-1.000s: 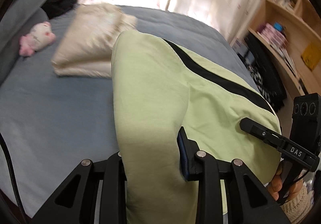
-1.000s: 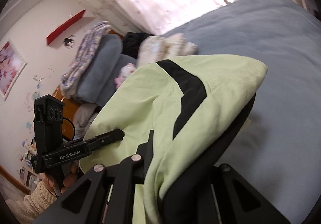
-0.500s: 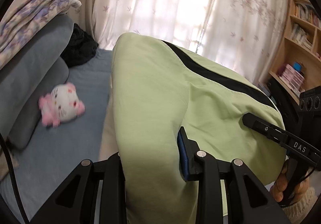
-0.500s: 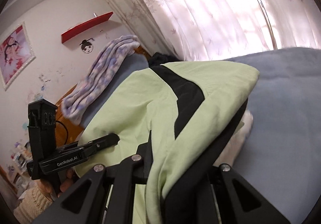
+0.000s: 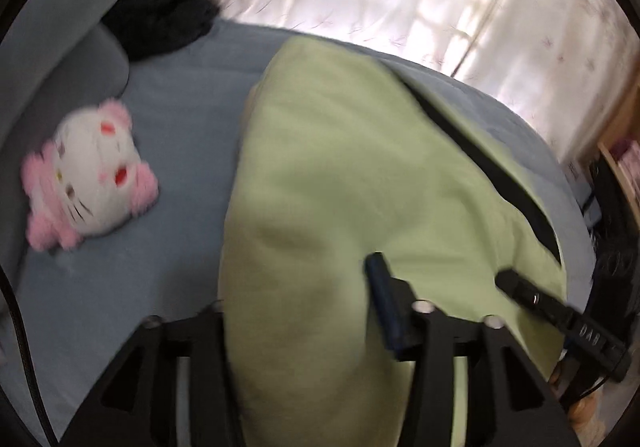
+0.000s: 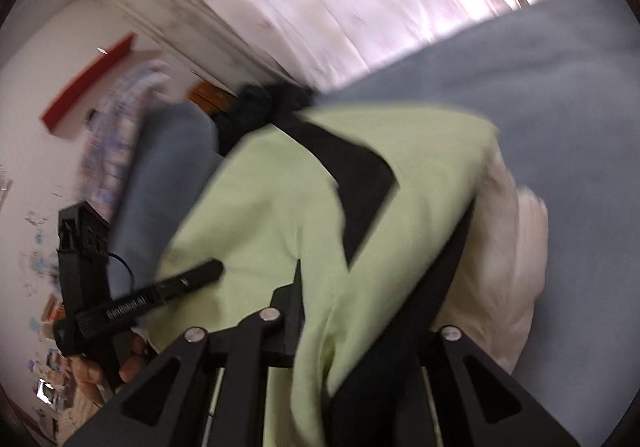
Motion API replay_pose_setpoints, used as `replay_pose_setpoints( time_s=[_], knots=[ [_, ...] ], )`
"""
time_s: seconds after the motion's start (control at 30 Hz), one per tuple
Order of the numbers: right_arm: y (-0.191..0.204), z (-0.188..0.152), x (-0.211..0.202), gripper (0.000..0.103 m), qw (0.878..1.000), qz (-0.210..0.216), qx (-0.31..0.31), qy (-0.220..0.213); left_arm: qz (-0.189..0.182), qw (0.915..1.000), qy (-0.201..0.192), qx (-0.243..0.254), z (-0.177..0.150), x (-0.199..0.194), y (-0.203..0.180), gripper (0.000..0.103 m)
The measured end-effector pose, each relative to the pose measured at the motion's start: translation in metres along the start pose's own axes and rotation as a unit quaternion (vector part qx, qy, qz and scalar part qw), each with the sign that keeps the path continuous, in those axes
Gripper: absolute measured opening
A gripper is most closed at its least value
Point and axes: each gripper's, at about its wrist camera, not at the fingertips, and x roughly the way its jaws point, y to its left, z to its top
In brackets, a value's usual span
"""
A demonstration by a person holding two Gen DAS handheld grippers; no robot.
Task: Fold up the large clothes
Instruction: 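Carry the folded jacket to the cream stack and lower it on top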
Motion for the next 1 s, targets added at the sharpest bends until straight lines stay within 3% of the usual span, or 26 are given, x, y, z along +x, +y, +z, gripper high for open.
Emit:
replay_pose_setpoints(
  time_s=[0.07,0.13,0.27,0.4,0.63,0.83,0.93,1.0],
  knots=[
    [-0.017,-0.004,0.005,0.021,0.999,0.025,0.029,-0.001,-0.027,0.9990,0.001,-0.035,-0.005,0.011,0.013,0.056],
    [-0.018,-0.004,0.003,0.024,1.000,0.022,0.022,0.000,-0.022,0.9992,-0.004,-0.033,-0.013,0.011,0.014,0.058],
    [-0.004,0.001,-0.006,0.043,0.999,-0.036,-0.020,0.019,0.002,0.9998,-0.008,-0.019,-0.013,0.001,0.007,0.060],
    [0.000,0.010,-0.032,0.043,0.996,-0.079,-0.041,0.027,0.048,0.9986,-0.022,-0.008,-0.010,-0.021,0.011,0.060],
    [0.014,0.036,-0.080,0.043,0.988,-0.115,-0.081,-0.061,0.100,0.9907,-0.092,-0.001,0.006,-0.052,-0.001,0.059],
    [0.031,0.047,-0.023,0.043,0.984,-0.135,-0.067,-0.094,0.146,0.9816,-0.120,0.030,0.018,-0.022,-0.033,0.058],
    [0.029,0.046,0.018,0.043,0.979,-0.170,-0.067,-0.092,0.180,0.9721,-0.142,0.051,0.023,-0.001,-0.041,0.058],
    [0.026,0.045,0.035,0.044,0.973,-0.197,-0.080,-0.088,0.219,0.9655,-0.132,0.050,0.027,0.018,-0.036,0.058]
  ],
)
